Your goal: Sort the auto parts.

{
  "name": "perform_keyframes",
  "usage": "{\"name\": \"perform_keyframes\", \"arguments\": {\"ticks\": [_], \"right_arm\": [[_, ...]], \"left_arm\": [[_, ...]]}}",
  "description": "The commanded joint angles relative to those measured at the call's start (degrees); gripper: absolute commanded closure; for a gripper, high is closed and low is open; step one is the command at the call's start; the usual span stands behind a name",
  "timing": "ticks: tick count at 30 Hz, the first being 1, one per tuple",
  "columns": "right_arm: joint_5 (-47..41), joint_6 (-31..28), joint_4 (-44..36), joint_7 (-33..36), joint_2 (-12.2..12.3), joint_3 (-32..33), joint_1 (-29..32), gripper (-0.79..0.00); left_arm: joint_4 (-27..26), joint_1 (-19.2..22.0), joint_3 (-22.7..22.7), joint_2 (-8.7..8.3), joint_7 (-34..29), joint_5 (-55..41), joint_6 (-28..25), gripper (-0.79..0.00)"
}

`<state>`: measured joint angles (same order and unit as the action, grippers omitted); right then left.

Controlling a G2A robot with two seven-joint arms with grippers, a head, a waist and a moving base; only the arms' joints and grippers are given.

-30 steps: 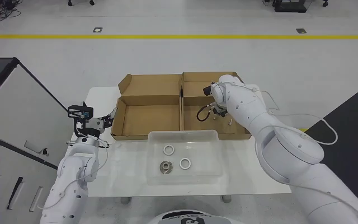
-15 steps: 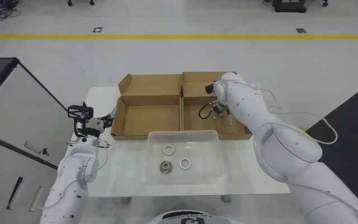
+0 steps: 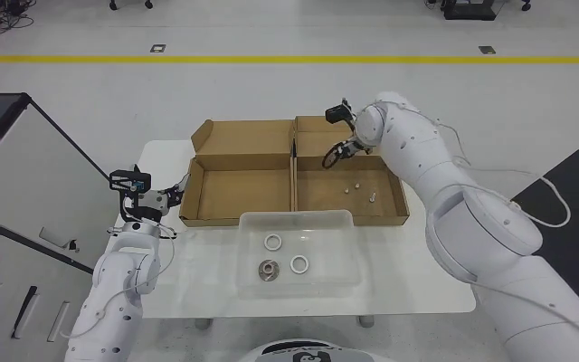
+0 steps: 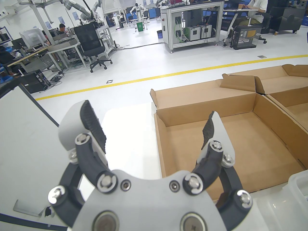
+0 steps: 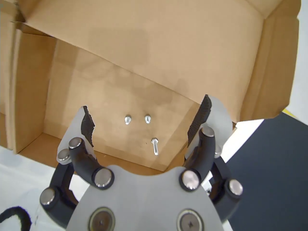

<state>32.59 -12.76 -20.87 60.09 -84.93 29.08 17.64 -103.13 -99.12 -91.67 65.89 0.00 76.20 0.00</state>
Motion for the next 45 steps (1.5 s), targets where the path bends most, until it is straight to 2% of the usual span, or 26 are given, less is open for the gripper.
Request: {"name": "perform_keyframes", "arguments": {"ticks": [1,7,12,16,20,24,27,32,39,42,45], "right_arm": [[-2.0,-3.5,-1.3,0.2,1.2,1.8,-0.3,-0.785],[-6.2,-11.1,-7.0,2.7,5.6,7.2,0.6,-0.785],[-10.1,-15.0,-17.2,7.1,10.6,13.8,4.5,-0.785],[-13.2,-15.4,-29.7,12.0,15.4,21.7,10.9,-0.785],[-15.0,-13.2,-44.8,17.3,19.9,31.0,20.0,-0.785],[-18.0,-10.8,-57.3,20.6,23.1,39.1,29.1,-0.785],[-20.6,-9.6,-62.9,21.8,24.8,43.5,34.0,-0.785],[-27.0,-9.5,-67.4,21.9,27.3,48.2,39.8,-0.785],[-37.8,-10.4,-67.0,21.1,30.5,50.2,44.2,-0.785],[-37.0,-11.0,-65.8,20.5,31.7,49.5,44.8,-0.785],[-37.0,-11.0,-65.8,20.5,31.7,49.5,44.8,-0.785]], "left_arm": [[0.0,0.0,0.0,0.0,0.0,0.0,0.0,-0.785],[0.0,0.0,0.0,0.0,0.0,0.0,0.0,-0.785],[0.0,0.0,0.0,0.0,0.0,0.0,0.0,-0.785],[0.0,0.0,0.0,0.0,0.0,0.0,0.0,-0.785],[0.0,0.0,0.0,0.0,0.0,0.0,0.0,-0.785],[0.0,0.0,0.0,0.0,0.0,0.0,0.0,-0.785],[0.0,0.0,0.0,0.0,0.0,0.0,0.0,-0.785],[0.0,0.0,0.0,0.0,0.0,0.0,0.0,-0.785],[0.0,0.0,0.0,0.0,0.0,0.0,0.0,-0.785],[0.0,0.0,0.0,0.0,0.0,0.0,0.0,-0.785],[0.0,0.0,0.0,0.0,0.0,0.0,0.0,-0.785]]}}
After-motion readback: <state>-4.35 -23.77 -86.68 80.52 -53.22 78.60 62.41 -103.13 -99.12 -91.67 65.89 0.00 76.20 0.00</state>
